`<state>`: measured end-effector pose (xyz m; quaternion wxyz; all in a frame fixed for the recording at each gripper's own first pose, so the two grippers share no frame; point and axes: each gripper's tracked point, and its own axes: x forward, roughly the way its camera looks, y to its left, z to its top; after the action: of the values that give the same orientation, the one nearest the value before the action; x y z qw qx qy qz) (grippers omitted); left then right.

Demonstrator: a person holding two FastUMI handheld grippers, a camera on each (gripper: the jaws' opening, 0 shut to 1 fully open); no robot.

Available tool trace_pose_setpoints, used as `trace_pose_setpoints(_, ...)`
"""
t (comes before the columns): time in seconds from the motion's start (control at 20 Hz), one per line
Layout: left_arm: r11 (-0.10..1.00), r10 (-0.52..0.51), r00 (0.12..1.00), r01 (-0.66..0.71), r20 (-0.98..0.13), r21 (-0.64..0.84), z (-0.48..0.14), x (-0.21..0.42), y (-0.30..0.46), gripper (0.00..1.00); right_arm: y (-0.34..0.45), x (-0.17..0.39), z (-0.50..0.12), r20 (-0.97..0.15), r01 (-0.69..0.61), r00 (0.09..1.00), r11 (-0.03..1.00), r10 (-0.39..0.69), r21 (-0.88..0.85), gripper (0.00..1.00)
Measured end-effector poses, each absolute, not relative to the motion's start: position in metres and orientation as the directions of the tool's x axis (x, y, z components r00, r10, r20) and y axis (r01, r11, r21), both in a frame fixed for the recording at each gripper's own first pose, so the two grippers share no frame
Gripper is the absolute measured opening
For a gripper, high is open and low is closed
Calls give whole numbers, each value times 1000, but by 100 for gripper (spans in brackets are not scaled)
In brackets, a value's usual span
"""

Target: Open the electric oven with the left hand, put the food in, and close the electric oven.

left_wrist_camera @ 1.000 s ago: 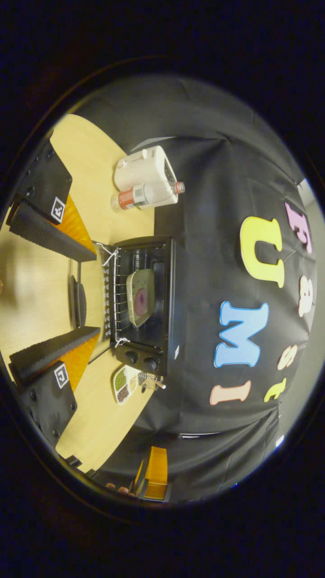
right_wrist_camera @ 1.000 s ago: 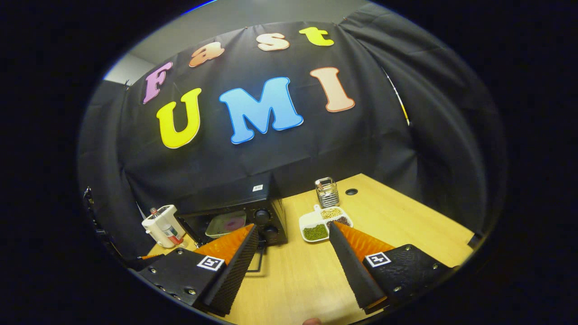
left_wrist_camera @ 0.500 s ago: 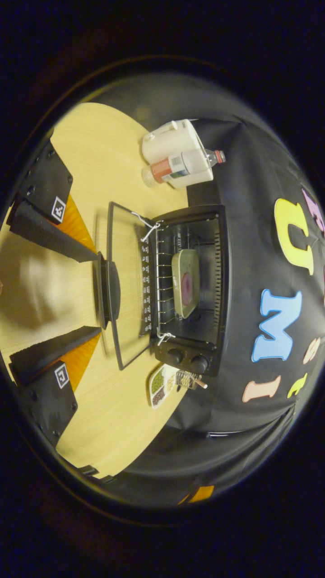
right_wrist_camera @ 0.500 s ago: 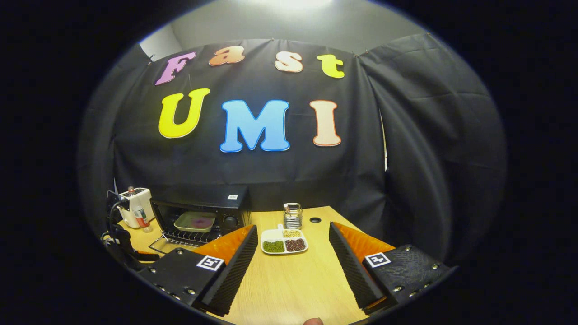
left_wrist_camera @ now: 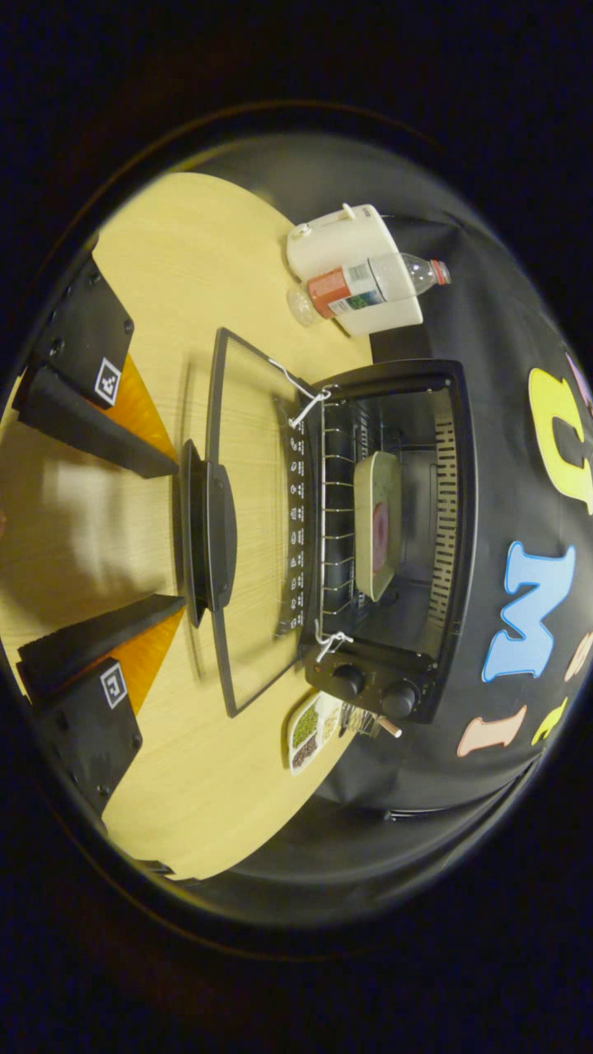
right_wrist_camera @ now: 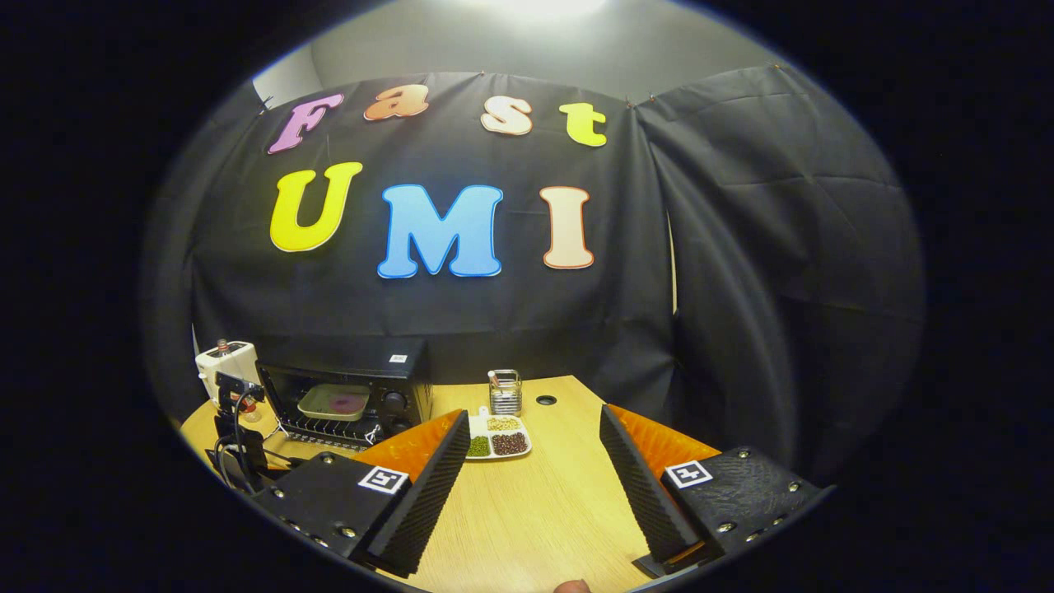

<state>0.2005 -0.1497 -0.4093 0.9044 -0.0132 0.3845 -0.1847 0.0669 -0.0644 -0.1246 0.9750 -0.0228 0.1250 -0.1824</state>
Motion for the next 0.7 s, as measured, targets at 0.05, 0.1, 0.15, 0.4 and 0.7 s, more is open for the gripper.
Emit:
trace_pose_setpoints(0.05,935,-333,636,316,-696,-159,-412,201,-150,97,-66,65,-125,-236,352,901,931,-364,-93,98)
trace_pose_setpoints(0.1,937,-330,651,313,-684,-155,-410,203,-152,100,-66,64,-125,-235,352,901,931,-365,-98,98)
trace_pose_setpoints(0.15,938,-325,655,314,-682,-146,-411,201,-151,100,-66,64,-124,-231,350,902,931,-364,-102,98)
trace_pose_setpoints(0.4,940,-319,677,316,-664,-129,-406,203,-151,100,-58,66,-127,-233,320,913,942,-334,-99,98)
trace_pose_setpoints(0.7,943,-318,729,308,-606,-125,-369,213,-149,96,-45,74,-130,-232,275,930,958,-285,-75,98)
